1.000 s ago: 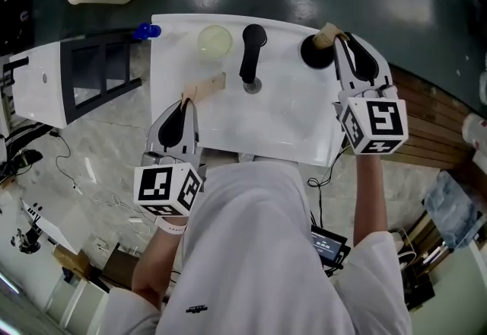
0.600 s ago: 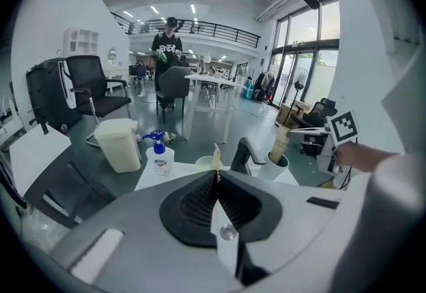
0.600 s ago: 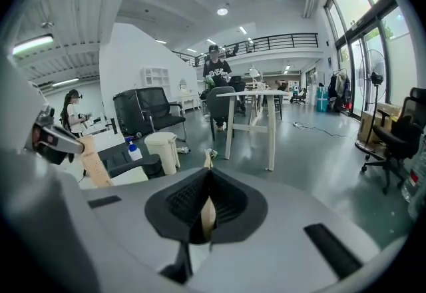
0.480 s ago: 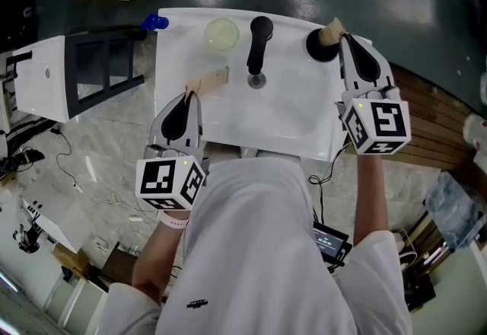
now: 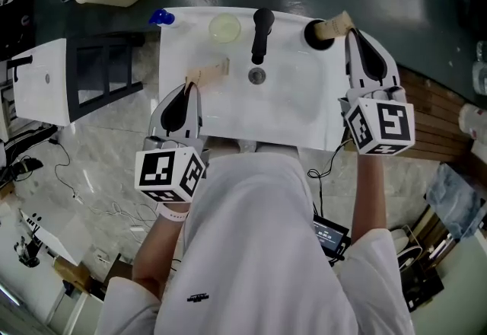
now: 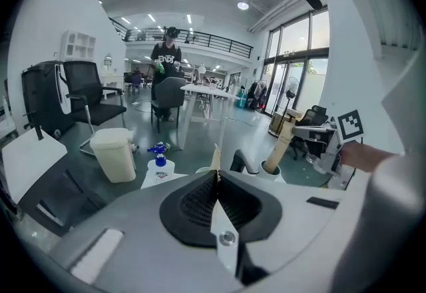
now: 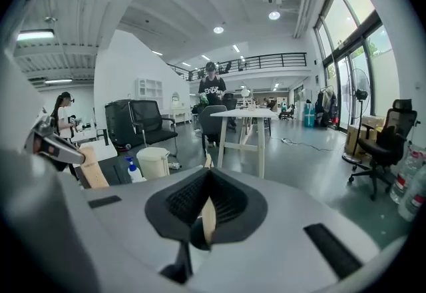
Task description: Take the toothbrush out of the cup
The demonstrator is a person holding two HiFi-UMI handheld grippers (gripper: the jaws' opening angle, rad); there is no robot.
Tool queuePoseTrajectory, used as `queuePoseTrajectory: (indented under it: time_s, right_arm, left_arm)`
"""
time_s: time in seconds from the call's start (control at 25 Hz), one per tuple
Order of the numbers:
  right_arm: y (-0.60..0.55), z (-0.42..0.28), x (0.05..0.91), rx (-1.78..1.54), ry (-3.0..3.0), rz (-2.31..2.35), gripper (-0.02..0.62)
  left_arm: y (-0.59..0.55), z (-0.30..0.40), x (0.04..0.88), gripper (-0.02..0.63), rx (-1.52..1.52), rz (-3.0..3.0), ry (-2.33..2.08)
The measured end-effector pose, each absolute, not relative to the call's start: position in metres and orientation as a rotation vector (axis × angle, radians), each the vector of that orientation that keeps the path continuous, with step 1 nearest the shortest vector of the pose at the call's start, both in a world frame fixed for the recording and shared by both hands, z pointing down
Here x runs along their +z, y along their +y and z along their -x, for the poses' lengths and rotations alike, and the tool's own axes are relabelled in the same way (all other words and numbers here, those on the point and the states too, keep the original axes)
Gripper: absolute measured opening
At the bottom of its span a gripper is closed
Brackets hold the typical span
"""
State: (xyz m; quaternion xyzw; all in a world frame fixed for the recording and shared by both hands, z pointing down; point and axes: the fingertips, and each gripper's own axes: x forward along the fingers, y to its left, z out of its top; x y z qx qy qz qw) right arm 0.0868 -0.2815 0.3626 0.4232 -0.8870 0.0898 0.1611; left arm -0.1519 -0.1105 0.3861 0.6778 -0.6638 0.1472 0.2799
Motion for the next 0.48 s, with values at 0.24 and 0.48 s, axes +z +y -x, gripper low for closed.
queuePoseTrajectory:
  time_s: [0.24,0.48]
  right_arm:
    - [-0.258,-0.091,0.318,0.2,-2.526,-1.324,0.006]
    - [-0.222,-0.091,0.274,0.133,-2.534,-1.408,0.006]
  left_arm:
    - [-0.102,0.162,0.365,0.006,0.341,-1.886,-1.771]
    - [-0.091,0.164,0.35,0.006,0.322,-1.965,-1.718]
